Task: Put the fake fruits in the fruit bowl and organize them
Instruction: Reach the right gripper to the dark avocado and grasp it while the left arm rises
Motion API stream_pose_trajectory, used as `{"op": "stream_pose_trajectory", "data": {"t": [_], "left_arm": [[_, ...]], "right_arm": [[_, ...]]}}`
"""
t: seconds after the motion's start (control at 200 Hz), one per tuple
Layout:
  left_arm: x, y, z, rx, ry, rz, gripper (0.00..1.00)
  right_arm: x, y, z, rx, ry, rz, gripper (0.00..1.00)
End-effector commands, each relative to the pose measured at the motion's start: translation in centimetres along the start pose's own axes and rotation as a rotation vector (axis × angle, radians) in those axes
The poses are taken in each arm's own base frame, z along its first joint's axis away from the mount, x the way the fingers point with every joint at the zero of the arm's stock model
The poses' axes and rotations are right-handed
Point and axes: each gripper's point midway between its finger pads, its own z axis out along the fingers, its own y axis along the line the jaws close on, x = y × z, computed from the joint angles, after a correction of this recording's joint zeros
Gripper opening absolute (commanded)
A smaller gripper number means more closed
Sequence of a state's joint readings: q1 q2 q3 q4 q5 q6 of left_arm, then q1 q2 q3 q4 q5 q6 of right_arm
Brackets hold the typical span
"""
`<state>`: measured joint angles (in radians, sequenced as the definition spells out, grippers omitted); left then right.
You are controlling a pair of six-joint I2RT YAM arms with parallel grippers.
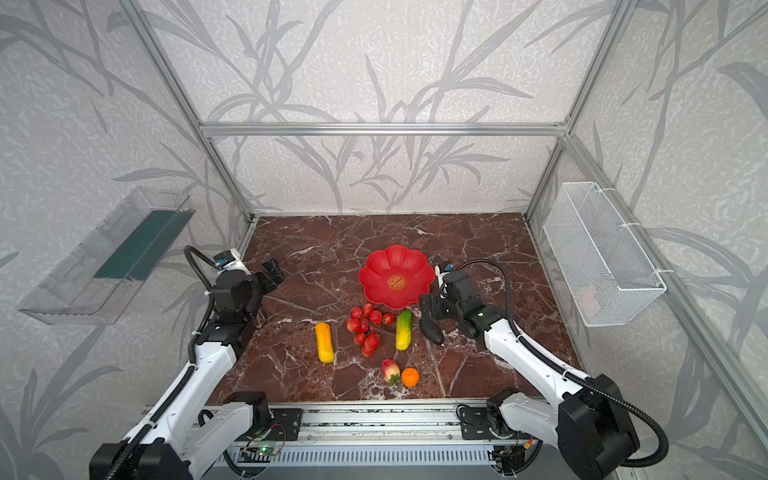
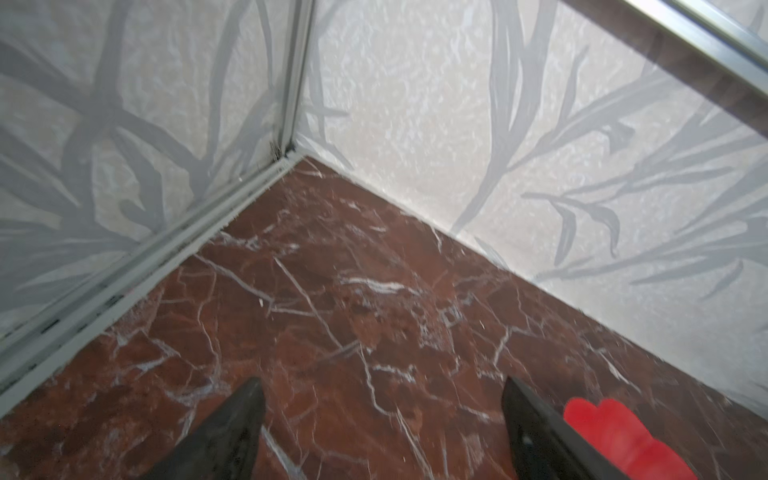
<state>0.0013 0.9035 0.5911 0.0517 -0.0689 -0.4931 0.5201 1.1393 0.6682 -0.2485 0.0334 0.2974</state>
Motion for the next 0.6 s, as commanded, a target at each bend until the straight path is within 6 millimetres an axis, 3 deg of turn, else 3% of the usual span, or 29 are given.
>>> {"op": "stream_pose_trajectory", "data": {"t": [0.0,0.285,0.595], "left_arm": [[3.6,-0.6,-2.0,0.049,0.213,-0.032,0.87],[5.1,-0.2,-6.2,0.019,0.362,-0.036,0.87],[6.5,0.2,-9.4,0.036,0.439,0.006,0.87]], "right_arm": [[4.9,-1.0,-0.1,0.071,0.132,-0.010,1.00],[7.7,0.1,1.6,0.074,0.178,-0.015,0.96],[8.1,0.0,3.5,0.091,0.192,-0.031,0.85]]}}
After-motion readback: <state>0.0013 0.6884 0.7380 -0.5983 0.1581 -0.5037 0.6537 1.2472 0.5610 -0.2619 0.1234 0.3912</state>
